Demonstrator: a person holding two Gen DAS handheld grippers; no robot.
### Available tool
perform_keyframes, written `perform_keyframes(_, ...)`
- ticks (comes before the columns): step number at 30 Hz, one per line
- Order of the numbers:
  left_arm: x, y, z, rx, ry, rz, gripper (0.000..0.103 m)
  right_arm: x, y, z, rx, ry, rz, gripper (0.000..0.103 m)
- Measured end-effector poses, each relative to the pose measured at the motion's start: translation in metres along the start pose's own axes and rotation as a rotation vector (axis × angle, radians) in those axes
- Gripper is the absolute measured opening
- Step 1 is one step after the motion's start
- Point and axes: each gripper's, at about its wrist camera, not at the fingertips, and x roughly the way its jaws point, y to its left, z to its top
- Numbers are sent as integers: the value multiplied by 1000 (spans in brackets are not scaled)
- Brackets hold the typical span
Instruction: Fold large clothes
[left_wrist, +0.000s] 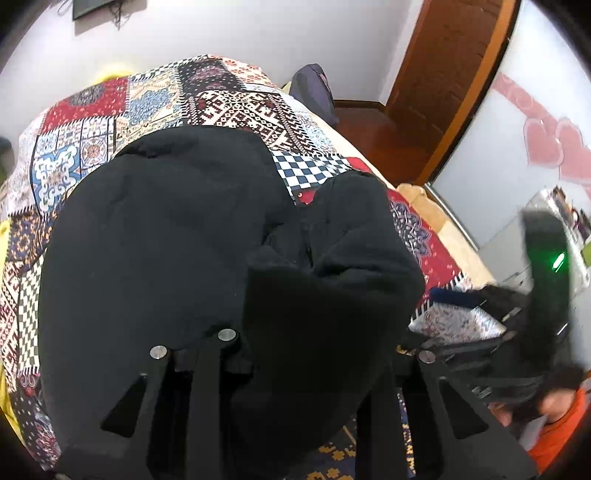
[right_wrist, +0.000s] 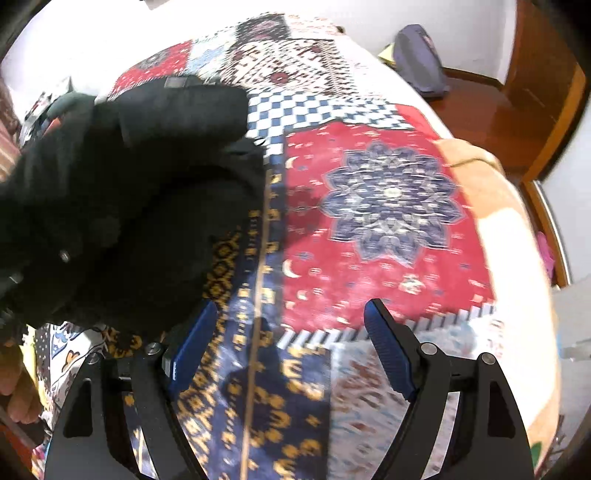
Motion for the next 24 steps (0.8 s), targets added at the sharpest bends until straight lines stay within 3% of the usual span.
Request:
perform_keyframes(8, -9, 3, -7, 8, -14, -7, 31, -74, 10, 28, -16, -170, 78, 79)
perform_keyframes(10, -15, 1, -10, 15, -18, -25, 44, -85, 21, 37, -37, -203, 106, 79)
perform_keyframes(12, -23, -3, -15, 18, -19, -79, 64, -86, 37, 44, -51, -208, 121, 79)
perform_keyframes(14, -32, -9, -19, 37, -26, -76, 66, -80, 48, 52, -72, -209, 124, 79)
perform_keyframes(16, -41, -12, -25, 56, -32, -54, 66, -66, 53, 53, -90, -182, 132, 79)
perform_keyframes(19, -60, -9, -31, 62, -43, -49, 66, -28, 47, 50, -70, -74, 100, 79)
perform_keyframes(24, -103, 4, -35, 32, -69, -117, 66, 7, 31, 30, -12, 28, 93, 79)
